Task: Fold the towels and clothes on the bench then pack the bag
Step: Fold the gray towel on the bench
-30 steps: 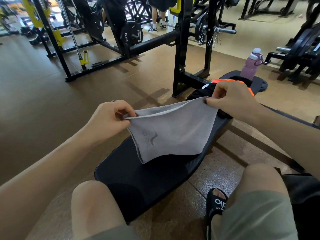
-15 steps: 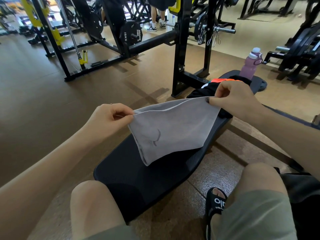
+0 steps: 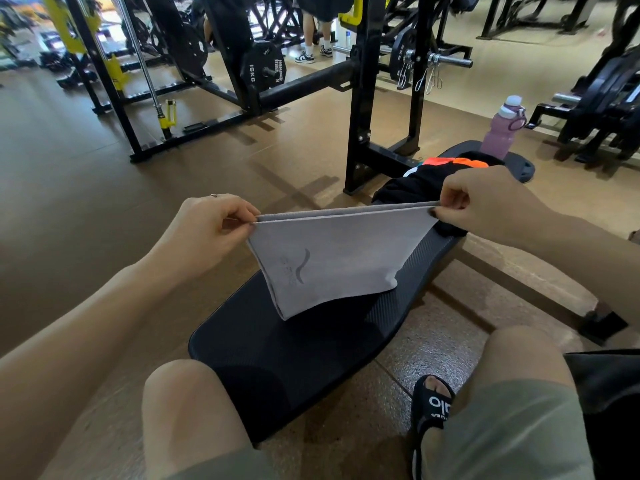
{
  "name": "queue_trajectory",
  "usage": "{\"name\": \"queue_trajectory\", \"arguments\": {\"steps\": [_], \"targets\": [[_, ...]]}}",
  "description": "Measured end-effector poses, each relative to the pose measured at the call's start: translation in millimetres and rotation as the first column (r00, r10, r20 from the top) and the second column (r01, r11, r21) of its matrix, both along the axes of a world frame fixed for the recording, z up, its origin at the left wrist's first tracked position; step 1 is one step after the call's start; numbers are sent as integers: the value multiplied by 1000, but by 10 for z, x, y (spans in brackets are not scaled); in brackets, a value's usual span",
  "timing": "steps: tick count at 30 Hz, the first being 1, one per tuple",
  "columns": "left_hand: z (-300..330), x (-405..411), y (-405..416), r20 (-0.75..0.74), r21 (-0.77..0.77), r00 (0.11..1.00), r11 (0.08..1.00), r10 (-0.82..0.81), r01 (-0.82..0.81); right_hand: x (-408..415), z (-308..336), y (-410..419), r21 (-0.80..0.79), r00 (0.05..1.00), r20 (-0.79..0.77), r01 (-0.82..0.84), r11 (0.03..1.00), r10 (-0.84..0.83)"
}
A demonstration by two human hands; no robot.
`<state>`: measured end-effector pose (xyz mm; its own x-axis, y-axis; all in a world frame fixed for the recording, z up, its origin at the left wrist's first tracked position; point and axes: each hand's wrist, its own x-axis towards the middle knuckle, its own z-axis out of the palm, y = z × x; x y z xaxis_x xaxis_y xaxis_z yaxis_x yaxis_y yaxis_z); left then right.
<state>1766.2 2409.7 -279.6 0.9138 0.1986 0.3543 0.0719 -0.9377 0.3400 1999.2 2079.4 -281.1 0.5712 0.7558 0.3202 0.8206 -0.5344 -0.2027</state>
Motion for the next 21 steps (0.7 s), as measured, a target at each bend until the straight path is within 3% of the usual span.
{"name": "queue_trajectory", "arguments": {"steps": [4, 11, 16, 19, 21], "targets": [[21, 31, -10, 25, -9, 999, 999, 44, -43, -35, 49, -6, -9, 984, -175, 11, 1000, -13], [88, 19, -34, 26, -265, 995, 960, 96, -86, 36, 117, 35, 73, 951, -267, 181, 981, -155], [148, 44, -183, 43, -438, 998, 899, 35, -12, 66, 72, 103, 77, 951, -220, 239, 968, -217], [193, 67, -328, 66, -546, 998, 836, -23, 55, 56, 28, 179, -102, 964, -86, 245, 964, -253], [206, 102, -438, 80, -586, 995, 805, -52, 89, -58, 10, 297, -130, 983, -120, 126, 983, -142]]}}
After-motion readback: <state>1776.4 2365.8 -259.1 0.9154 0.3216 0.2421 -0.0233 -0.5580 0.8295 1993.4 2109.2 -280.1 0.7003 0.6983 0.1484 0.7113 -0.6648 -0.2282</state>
